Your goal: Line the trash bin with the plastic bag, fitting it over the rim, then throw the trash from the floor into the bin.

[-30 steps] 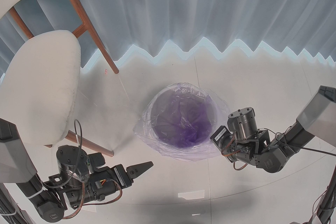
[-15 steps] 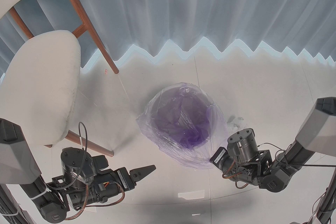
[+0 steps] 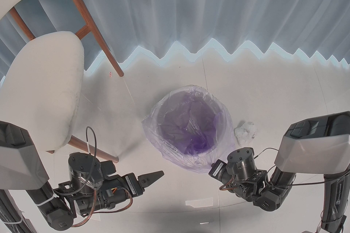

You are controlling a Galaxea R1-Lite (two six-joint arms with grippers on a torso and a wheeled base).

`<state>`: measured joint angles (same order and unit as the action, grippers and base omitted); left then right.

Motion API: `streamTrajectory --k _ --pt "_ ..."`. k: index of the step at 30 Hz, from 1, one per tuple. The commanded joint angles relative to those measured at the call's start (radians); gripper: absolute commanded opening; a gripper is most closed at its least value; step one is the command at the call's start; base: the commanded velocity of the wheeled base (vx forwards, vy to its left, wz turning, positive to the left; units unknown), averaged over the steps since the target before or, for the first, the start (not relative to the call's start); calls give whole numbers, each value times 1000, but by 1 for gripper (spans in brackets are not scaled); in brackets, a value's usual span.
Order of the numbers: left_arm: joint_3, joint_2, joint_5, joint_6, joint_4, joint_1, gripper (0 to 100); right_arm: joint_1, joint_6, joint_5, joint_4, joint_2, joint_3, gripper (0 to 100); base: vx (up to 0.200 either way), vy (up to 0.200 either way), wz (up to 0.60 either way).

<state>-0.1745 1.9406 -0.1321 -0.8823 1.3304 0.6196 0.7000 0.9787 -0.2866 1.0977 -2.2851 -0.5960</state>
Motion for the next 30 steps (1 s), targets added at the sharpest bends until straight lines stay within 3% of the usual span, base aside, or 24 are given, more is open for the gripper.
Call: streamTrajectory --k 1,2,11,22,30 --pt "-62 55 -1 20 0 -12 100 -1 -23 -9 18 -24 25 0 0 0 0" --pt "-65 57 -1 20 0 -14 100 -1 -23 -9 18 -22 25 100 0 0 0" --pt "-215 106 -12 20 -56 -52 100 24 -34 -29 90 52 136 100 0 0 0" --pt "-537 118 -18 22 -398 -52 100 98 -83 -59 265 -4 252 100 0 0 0" --pt "-718 18 -96 22 -763 -66 100 107 -83 -69 275 -16 258 100 0 0 0"
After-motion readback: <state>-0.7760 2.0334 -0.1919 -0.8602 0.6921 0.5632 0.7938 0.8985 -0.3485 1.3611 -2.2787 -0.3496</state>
